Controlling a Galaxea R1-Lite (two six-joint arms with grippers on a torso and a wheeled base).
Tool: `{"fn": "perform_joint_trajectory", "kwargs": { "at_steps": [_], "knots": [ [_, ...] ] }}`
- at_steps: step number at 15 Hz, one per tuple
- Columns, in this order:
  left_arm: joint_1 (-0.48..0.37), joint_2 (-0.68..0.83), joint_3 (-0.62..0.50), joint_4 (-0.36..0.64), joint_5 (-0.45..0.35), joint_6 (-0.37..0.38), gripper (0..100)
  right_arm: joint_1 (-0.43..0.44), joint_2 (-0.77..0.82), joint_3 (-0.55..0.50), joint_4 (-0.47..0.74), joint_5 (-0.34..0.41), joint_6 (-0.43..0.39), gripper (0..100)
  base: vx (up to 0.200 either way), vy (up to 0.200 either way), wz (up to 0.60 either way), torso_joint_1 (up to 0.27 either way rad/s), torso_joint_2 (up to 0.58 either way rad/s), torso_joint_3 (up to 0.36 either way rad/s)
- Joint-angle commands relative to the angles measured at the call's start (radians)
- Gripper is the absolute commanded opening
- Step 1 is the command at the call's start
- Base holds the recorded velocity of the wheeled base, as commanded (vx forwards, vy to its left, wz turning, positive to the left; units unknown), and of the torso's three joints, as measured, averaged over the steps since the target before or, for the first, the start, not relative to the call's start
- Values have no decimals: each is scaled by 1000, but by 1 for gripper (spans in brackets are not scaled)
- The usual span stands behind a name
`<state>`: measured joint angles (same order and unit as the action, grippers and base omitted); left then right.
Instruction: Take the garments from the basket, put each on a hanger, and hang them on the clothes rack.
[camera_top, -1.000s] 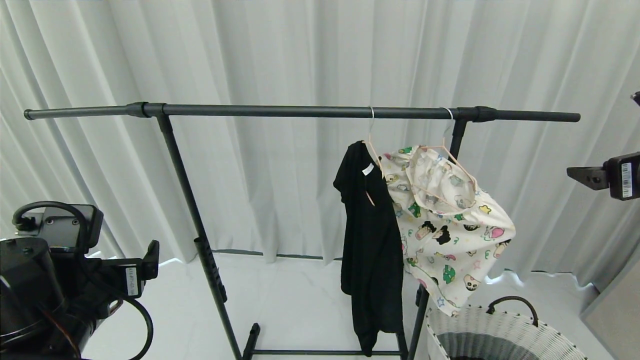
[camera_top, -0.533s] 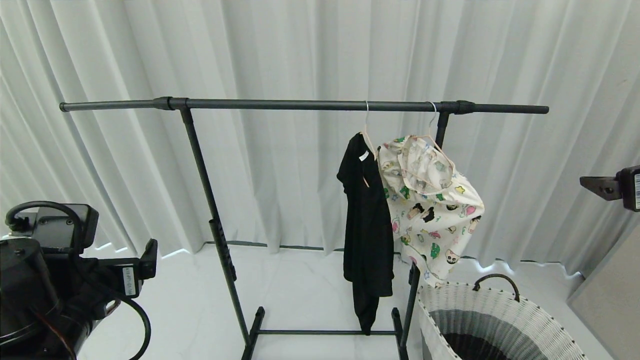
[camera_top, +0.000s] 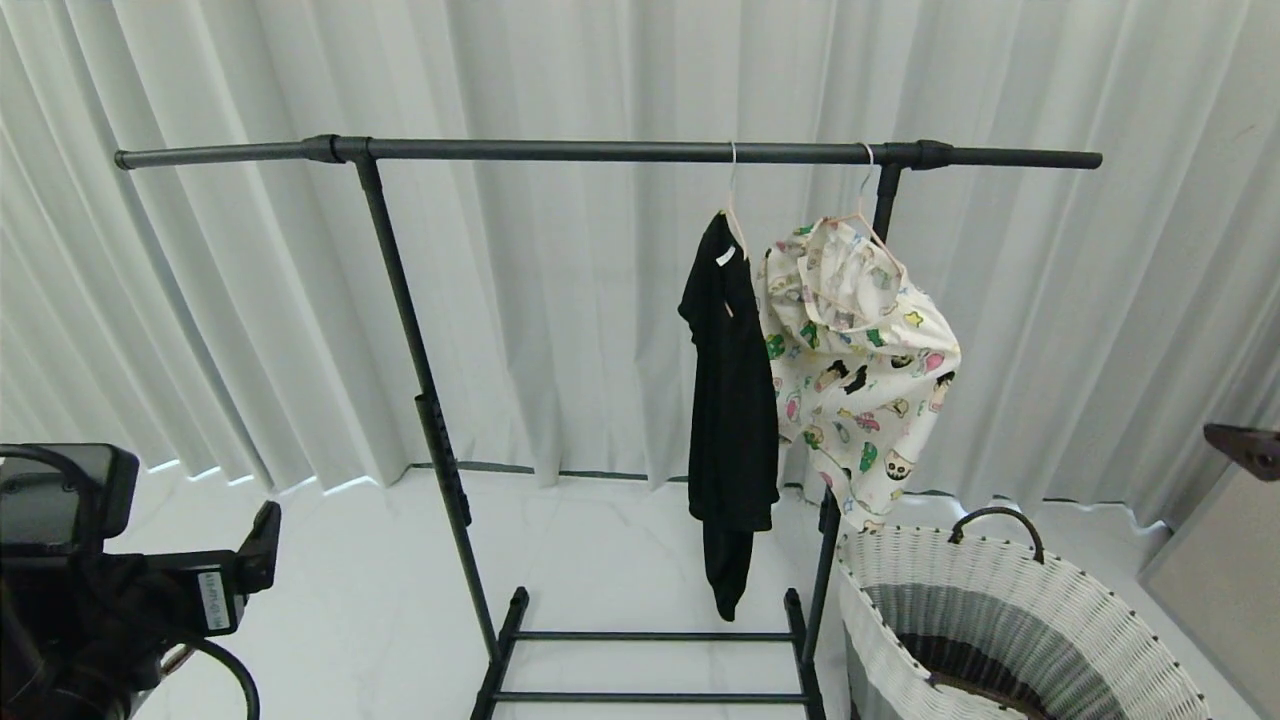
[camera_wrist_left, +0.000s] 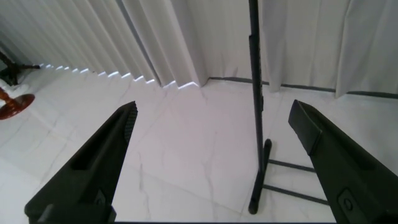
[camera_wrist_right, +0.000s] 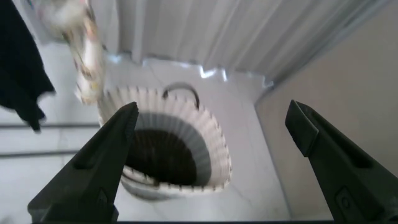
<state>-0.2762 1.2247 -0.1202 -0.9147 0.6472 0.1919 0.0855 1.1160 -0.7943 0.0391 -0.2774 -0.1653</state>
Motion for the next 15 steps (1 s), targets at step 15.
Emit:
{"fn": "perform_joint_trajectory", "kwargs": {
  "at_steps": [15],
  "knots": [
    [391,-1143,120,717,12,41,100,-156,-1013,765,1,0,15,100,0,0,0,-153,420,268]
  ]
}}
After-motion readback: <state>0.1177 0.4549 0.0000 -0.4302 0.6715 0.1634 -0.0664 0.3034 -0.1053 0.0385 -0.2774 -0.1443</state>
